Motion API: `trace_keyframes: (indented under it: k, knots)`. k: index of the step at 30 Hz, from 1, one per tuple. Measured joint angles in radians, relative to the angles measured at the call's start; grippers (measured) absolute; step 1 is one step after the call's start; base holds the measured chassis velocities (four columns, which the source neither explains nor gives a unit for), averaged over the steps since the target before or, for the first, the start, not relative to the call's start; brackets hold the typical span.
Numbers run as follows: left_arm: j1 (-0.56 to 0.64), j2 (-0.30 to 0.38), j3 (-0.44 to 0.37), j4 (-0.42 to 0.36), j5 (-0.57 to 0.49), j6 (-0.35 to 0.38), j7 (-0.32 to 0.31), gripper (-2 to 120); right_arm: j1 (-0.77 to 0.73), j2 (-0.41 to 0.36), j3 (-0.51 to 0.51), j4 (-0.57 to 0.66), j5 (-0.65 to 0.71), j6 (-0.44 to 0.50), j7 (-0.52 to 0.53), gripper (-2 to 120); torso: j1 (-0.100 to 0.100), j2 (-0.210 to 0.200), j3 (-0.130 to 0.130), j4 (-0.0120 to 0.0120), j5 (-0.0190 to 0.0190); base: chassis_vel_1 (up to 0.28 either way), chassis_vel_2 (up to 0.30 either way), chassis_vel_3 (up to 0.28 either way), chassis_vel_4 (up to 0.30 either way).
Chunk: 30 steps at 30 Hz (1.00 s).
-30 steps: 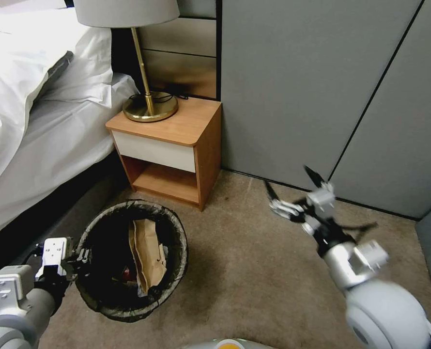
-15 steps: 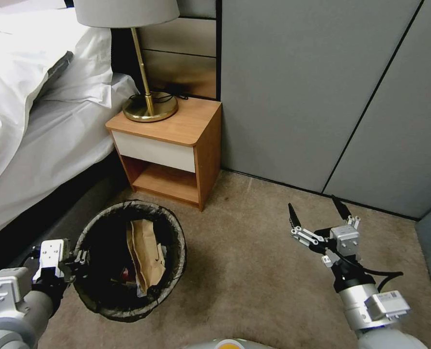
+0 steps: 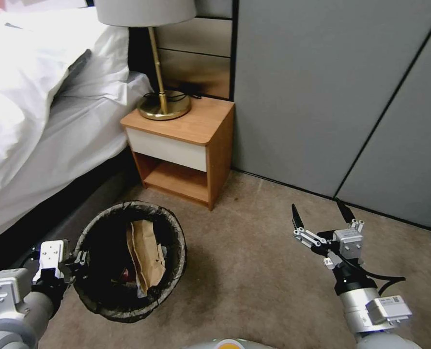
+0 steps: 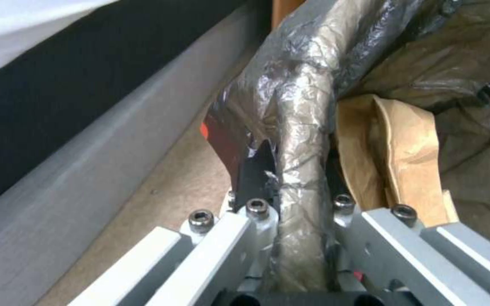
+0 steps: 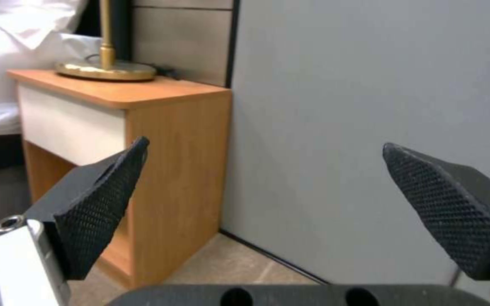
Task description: Pick up the trash bin, then pick up the garbage from the floor and place it into the trash bin.
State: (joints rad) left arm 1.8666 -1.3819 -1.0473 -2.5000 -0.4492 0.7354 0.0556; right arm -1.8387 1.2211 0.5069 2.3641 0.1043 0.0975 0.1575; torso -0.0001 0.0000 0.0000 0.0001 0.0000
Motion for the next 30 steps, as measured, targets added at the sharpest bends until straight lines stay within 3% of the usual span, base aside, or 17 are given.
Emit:
trace_keyframes:
  k: [30]
  knots:
    - [-0.004, 0.006, -0.003, 0.000, -0.005, 0.000, 0.002, 1, 0.016, -0.001, -0.045, -0.007, 0.007, -0.037, 0.001, 100, 0.000, 0.000, 0.000, -0.0001, 0.0000, 0.084, 0.085, 0.088, 0.081]
